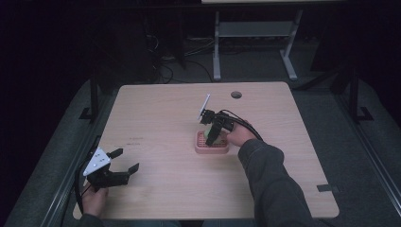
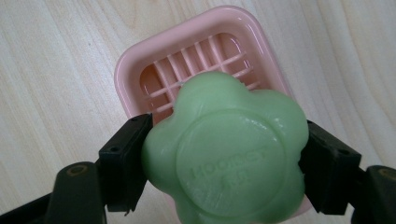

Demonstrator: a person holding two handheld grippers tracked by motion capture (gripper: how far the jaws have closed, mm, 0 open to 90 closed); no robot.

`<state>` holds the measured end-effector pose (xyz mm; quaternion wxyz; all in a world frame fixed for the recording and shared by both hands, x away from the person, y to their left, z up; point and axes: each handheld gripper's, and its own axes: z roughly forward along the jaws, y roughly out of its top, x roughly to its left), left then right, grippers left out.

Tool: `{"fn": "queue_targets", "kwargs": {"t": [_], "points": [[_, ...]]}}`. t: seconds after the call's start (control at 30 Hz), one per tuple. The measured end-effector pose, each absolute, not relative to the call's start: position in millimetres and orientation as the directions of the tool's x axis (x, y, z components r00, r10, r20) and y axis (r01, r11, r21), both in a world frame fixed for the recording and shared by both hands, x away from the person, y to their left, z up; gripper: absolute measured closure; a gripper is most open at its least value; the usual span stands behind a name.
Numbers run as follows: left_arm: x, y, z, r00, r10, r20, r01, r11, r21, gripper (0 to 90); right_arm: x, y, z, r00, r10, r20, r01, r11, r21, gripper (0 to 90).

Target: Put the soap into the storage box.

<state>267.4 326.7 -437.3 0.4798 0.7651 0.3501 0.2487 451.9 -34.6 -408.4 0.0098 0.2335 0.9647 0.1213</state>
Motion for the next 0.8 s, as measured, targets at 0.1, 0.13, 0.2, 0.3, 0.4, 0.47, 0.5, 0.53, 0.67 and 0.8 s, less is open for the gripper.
{"fn": "queue_targets", "kwargs": {"t": [0.1,0.13,0.2,0.3,0.4,0.47,0.5,0.53,0.67,0.8], "points": [[267,327,-437,0.633,0.773,0.046,0.296,-0.297,0.908,14.2,452,-34,-410,-0.892,0.451,0.036,0.447,0.864,0.234,25.8],[267,326,-437,0.633,0.773,0.043,0.297,-0.294,0.909,14.1,452,-35,-411,-0.891,0.454,0.032,0.448,0.863,0.233,25.8],[267,326,-438,0.635,0.771,0.043,0.297,-0.295,0.908,14.2,452,-36,-411,-0.888,0.458,0.039,0.454,0.860,0.232,25.7],[267,325,-438,0.635,0.771,0.042,0.296,-0.293,0.909,14.1,452,-35,-411,-0.885,0.463,0.040,0.459,0.858,0.230,25.7],[267,325,-438,0.636,0.770,0.043,0.296,-0.295,0.908,14.1,453,-34,-412,-0.885,0.465,0.043,0.461,0.857,0.232,25.6],[267,325,-438,0.638,0.769,0.043,0.293,-0.294,0.910,14.1,454,-33,-413,-0.883,0.468,0.038,0.463,0.856,0.230,25.5],[267,325,-438,0.637,0.769,0.044,0.293,-0.295,0.910,14.1,454,-33,-413,-0.882,0.469,0.042,0.465,0.854,0.231,25.5],[267,325,-438,0.637,0.769,0.042,0.297,-0.296,0.908,14.1,454,-33,-413,-0.883,0.468,0.041,0.464,0.856,0.230,25.4],[267,325,-438,0.638,0.769,0.040,0.299,-0.295,0.908,14.1,454,-34,-410,-0.881,0.472,0.042,0.467,0.850,0.245,26.1],[268,324,-438,0.639,0.768,0.040,0.299,-0.296,0.907,14.1,454,-36,-403,-0.881,0.471,0.050,0.466,0.844,0.266,28.5]]}}
